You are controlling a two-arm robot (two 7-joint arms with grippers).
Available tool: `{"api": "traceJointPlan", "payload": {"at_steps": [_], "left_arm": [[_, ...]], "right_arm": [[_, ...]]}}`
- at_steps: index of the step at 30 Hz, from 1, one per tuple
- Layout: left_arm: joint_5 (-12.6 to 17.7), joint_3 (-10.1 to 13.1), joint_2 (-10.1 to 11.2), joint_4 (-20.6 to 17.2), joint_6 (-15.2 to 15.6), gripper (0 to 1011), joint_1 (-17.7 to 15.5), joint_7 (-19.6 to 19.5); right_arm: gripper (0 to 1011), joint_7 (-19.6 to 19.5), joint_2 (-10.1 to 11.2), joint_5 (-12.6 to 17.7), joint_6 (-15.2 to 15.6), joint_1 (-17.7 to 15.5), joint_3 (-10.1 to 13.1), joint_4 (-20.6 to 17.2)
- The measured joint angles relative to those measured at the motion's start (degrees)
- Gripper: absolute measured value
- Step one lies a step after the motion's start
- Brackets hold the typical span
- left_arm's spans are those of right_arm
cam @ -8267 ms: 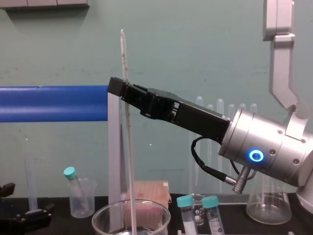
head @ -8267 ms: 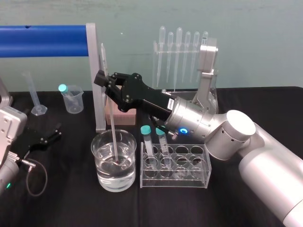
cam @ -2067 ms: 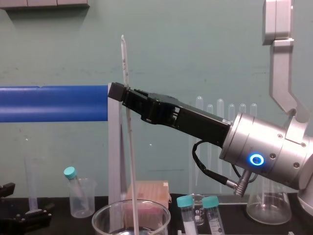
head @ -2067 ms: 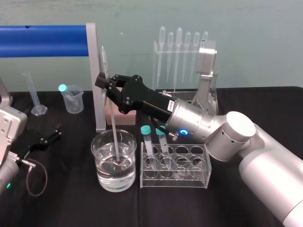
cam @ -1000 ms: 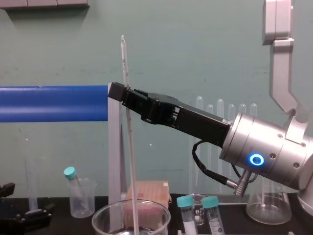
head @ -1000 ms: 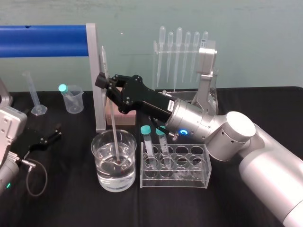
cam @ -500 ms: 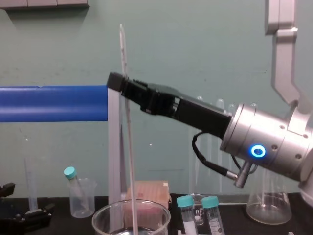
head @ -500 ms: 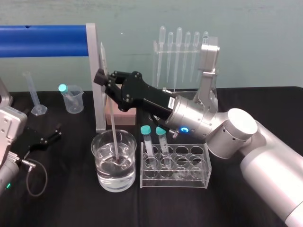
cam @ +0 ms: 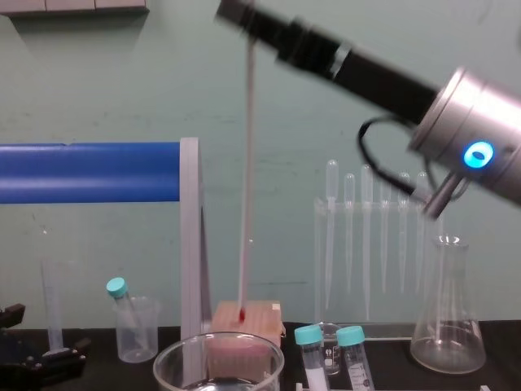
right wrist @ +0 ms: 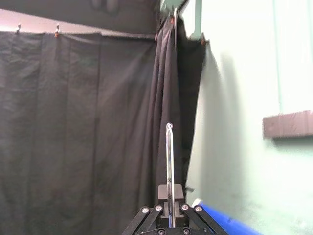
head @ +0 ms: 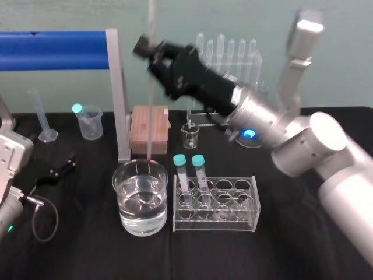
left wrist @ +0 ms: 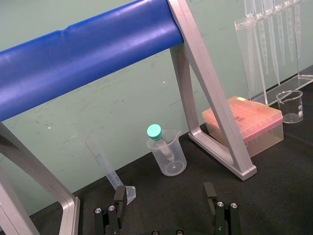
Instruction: Hold the thermometer with one hand and immerse one end into the beaker, then reinsert it into the test tube rack.
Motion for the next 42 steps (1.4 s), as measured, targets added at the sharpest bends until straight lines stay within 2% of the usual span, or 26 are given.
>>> {"api": "traceJointPlan", "payload": {"at_steps": [5,10,14,19,26,30,42], "left_arm": [[0.0,0.0,0.0,0.0,0.0,1008,0.0,0.0],[0.0,0.0,0.0,0.0,0.0,1008,0.0,0.0],[0.0,0.0,0.0,0.0,0.0,1008,0.0,0.0],[0.0,0.0,0.0,0.0,0.0,1008,0.0,0.0],[0.0,0.0,0.0,0.0,0.0,1008,0.0,0.0],[0.0,0.0,0.0,0.0,0.0,1008,0.0,0.0],[0.0,0.0,0.0,0.0,0.0,1008,0.0,0.0]], "right_arm": [[56,-2.82,2.29,0.22,-1.32,-1.61,2.78,-4.67],[56,-7.88,5.71,-1.6,-1.61,-4.82,6.1,-9.48],[56,-10.47,8.01,-2.23,-1.12,-7.95,8.34,-11.76],[56,-11.38,10.24,-1.3,-0.31,-12.25,11.08,-12.54],[56,-12.36,12.04,-1.1,1.04,-16.15,13.0,-12.46],[56,-12.87,12.39,-1.24,1.28,-17.42,13.77,-12.2],[56,-13.76,12.95,-2.74,2.81,-18.72,14.73,-12.21]]}}
